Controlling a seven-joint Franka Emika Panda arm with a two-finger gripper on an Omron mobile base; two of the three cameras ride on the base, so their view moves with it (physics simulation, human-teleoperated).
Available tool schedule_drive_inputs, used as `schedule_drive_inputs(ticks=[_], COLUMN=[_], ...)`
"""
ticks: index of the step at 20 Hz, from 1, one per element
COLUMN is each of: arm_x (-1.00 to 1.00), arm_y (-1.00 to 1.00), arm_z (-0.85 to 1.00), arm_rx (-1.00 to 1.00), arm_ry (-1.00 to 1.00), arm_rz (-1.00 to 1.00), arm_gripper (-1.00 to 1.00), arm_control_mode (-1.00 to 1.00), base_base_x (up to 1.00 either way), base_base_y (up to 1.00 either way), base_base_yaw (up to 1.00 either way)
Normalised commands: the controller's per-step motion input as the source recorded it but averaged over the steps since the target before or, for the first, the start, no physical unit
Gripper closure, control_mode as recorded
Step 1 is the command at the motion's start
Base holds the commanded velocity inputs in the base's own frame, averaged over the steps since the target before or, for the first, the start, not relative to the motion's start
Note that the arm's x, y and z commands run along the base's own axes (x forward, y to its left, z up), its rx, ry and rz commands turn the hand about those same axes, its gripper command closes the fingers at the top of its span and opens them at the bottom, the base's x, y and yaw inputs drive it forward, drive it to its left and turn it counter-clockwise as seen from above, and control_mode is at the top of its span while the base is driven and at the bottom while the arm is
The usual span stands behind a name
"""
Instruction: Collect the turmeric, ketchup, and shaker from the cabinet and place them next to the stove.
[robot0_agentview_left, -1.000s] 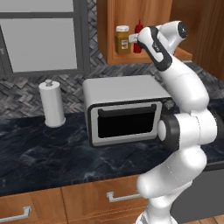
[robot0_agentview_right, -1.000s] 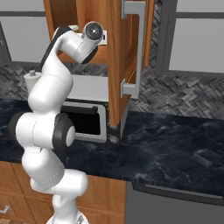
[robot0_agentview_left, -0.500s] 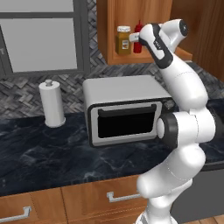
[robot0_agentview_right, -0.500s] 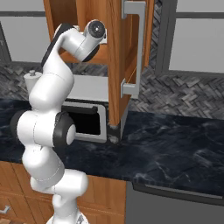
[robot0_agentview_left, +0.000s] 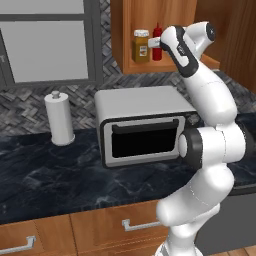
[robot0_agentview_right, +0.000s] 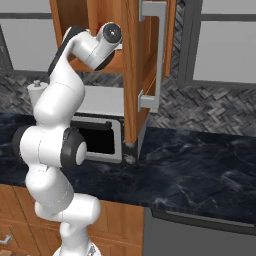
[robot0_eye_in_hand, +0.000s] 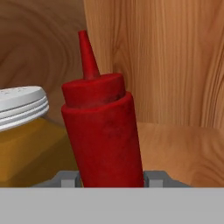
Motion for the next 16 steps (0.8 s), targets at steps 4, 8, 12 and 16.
schedule_drive_inputs(ticks=[4,8,12,16], arm_x=[-0.04,-0.07,-0.08,-0.27], arm_y=[0.00,0.00,0.00,0.00], arm_z=[0.00,0.00,0.00,0.00], arm_rx=[0.00,0.00,0.00,0.00], arm_ry=[0.00,0.00,0.00,0.00], arm_rz=[0.00,0.00,0.00,0.00], arm_gripper=[1.00,1.00,1.00,1.00], arm_control_mode=[-1.00,-1.00,-1.00,-1.00], base_base_x=[0.00,0.00,0.00,0.00], base_base_y=[0.00,0.00,0.00,0.00], base_base_yaw=[0.00,0.00,0.00,0.00])
